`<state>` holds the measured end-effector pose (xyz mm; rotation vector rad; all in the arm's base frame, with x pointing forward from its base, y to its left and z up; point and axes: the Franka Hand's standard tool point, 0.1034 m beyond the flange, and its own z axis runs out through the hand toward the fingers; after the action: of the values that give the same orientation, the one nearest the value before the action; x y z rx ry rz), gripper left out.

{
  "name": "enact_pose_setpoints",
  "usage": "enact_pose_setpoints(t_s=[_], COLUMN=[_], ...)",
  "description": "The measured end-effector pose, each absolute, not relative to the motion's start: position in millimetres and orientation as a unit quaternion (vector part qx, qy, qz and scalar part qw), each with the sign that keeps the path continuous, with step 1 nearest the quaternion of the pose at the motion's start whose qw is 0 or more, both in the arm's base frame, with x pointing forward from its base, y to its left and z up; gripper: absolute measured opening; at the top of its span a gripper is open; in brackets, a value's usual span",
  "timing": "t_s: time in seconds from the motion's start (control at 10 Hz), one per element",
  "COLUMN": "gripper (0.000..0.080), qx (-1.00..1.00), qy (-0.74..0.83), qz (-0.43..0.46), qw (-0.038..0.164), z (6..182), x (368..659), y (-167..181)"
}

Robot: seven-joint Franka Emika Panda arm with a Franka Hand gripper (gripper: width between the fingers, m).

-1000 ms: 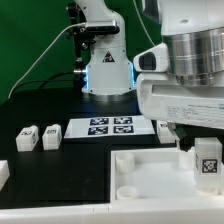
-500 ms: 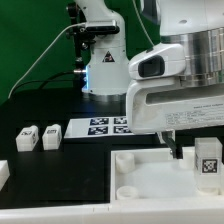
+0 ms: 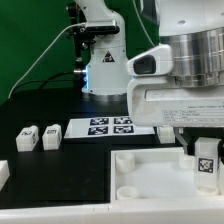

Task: Assemble one leg

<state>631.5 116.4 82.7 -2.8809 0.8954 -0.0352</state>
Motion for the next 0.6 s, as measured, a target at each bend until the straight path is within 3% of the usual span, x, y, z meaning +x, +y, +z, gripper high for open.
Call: enact_pose_setpoints(t_s=[0.3,0.6], gripper=[0.0299,0.0297], qx=[-0.816,-0.642], qy=[0.575,0.764], qz=[0.008,0.027], qw=[0.055,0.065], z=[82.0,81.8], x=[630.7,631.7], y=[117.8,119.2])
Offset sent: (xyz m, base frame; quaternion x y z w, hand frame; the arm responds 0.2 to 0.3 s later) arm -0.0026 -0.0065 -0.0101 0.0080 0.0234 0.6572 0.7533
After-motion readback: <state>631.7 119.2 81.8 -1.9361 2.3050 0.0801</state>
